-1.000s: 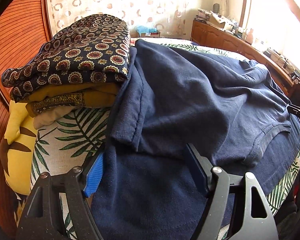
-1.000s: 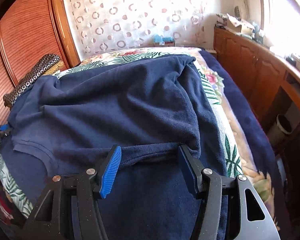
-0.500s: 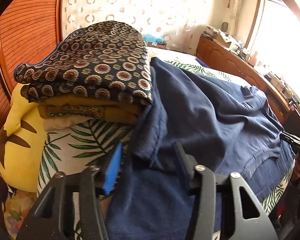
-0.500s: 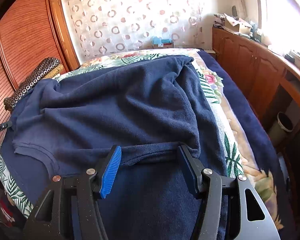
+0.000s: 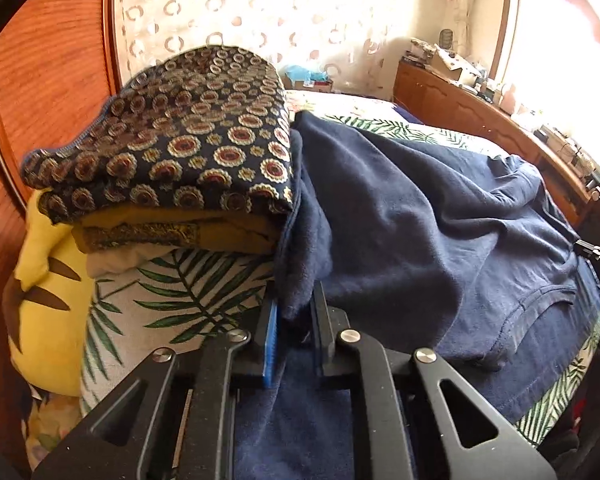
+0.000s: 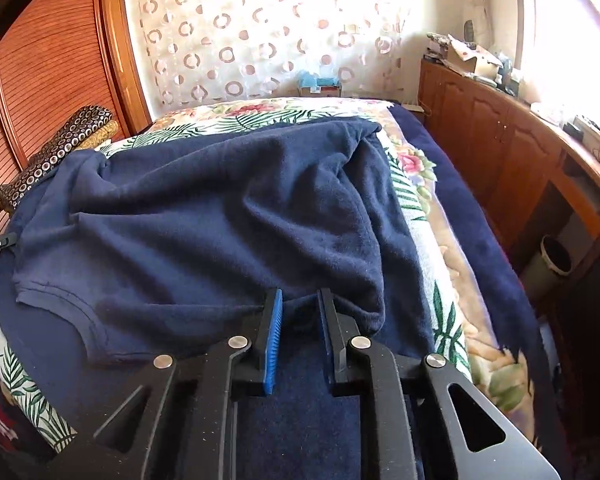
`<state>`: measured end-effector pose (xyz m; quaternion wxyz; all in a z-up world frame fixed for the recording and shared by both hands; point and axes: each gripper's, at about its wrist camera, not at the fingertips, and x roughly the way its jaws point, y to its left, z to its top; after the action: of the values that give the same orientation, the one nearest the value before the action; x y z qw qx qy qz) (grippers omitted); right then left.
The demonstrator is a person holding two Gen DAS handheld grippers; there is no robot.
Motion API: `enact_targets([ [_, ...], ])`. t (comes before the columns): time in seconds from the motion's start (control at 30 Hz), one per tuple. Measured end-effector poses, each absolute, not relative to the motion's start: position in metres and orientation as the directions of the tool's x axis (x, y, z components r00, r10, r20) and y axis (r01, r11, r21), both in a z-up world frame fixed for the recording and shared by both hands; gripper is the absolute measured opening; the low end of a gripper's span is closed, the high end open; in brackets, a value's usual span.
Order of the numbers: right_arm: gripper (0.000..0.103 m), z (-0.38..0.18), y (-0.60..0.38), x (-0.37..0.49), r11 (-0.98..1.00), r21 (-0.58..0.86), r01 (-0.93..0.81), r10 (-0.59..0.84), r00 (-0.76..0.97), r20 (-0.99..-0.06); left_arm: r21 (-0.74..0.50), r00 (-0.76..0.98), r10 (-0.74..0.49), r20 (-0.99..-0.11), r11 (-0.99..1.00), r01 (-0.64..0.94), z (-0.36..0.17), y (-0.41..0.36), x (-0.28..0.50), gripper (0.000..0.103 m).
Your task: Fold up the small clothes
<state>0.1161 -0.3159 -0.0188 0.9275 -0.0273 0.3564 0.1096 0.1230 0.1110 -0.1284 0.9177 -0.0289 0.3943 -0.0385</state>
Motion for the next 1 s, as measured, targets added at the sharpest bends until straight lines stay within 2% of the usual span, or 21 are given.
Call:
enact_targets([
  [0.17,0.017,-0.017,-0.319,0.114,0.974,0.03,-0.226,0.189,0.727,-0.661,-0.086,0.707,-0.114,-0.698,0.993,0.076,-0.12,0.108,0.111,0.015],
  [0.57,0.017,-0.021,-0.326,0.116,0.973,0.044,-0.228,0.198,0.716,-0.669,-0.108,0.676,-0.131,-0.725,0.991,0.075,-0.124,0.103,0.09,0.016],
  [0.63,0.017,-0.022,-0.327,0.117,0.972,0.046,-0.229,0.2,0.715,-0.67,-0.1,0.662,-0.114,-0.74,0.993,0.06,-0.129,0.104,0.094,0.027],
  [0.67,0.017,-0.022,-0.327,0.118,0.973,0.045,-0.228,0.199,0.715,-0.67,-0.104,0.654,-0.105,-0.749,0.994,0.041,-0.132,0.107,0.097,0.038],
  [0.7,0.017,-0.022,-0.327,0.117,0.973,0.046,-0.228,0.199,0.715,-0.67,-0.118,0.651,-0.109,-0.751,0.993,0.031,-0.134,0.11,0.1,0.042],
  [0.8,0.017,-0.022,-0.327,0.117,0.972,0.045,-0.229,0.2,0.716,-0.669,-0.177,0.647,-0.141,-0.75,0.984,0.009,-0.138,0.117,0.108,0.042],
  [1.0,0.017,-0.022,-0.329,0.117,0.97,0.057,-0.237,0.213,0.713,-0.668,-0.192,0.675,-0.168,-0.718,0.981,0.04,-0.131,0.111,0.118,0.042],
])
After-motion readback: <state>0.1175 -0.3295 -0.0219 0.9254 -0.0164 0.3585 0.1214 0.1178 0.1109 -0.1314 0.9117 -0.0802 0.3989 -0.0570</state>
